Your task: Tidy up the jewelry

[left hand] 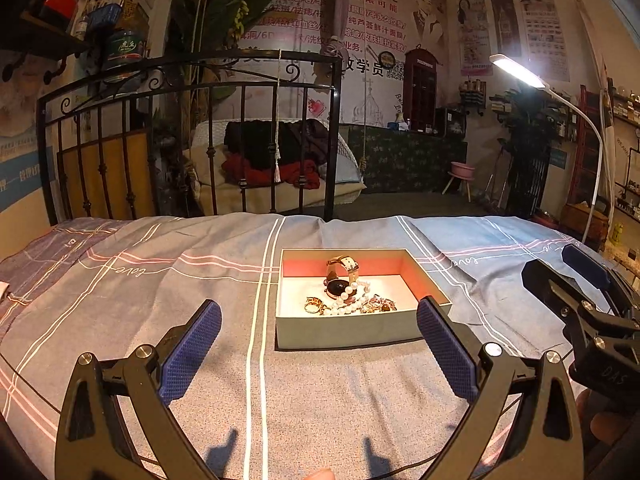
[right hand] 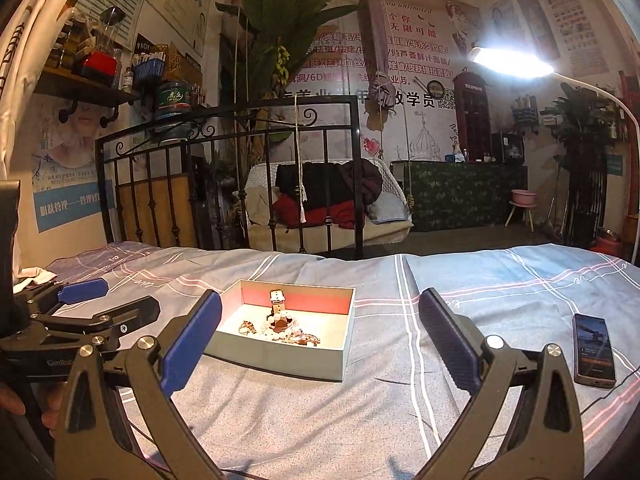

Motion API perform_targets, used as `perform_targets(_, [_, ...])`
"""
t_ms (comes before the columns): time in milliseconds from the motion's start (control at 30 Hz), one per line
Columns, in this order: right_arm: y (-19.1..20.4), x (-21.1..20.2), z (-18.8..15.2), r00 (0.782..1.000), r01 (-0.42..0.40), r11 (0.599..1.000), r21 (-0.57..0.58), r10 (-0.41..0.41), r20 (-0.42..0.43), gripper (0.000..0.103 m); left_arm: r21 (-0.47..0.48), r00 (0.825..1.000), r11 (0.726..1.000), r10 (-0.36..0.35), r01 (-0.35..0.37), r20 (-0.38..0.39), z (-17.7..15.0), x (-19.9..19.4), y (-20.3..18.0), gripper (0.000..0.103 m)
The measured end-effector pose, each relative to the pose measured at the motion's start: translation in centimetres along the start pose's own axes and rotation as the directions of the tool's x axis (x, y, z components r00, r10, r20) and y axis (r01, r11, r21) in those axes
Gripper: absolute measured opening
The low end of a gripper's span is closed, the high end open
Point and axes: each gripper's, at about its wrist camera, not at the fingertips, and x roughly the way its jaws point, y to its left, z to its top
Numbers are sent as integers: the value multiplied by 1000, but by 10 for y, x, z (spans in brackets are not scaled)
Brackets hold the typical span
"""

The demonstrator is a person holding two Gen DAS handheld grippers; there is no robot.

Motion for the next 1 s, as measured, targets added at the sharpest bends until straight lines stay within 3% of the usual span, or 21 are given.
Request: perform_targets(1000, [2,7,4,1000,-15,1000,-12,14,-28,97,23,999,999,38,-38,-3,4,2,-2,96])
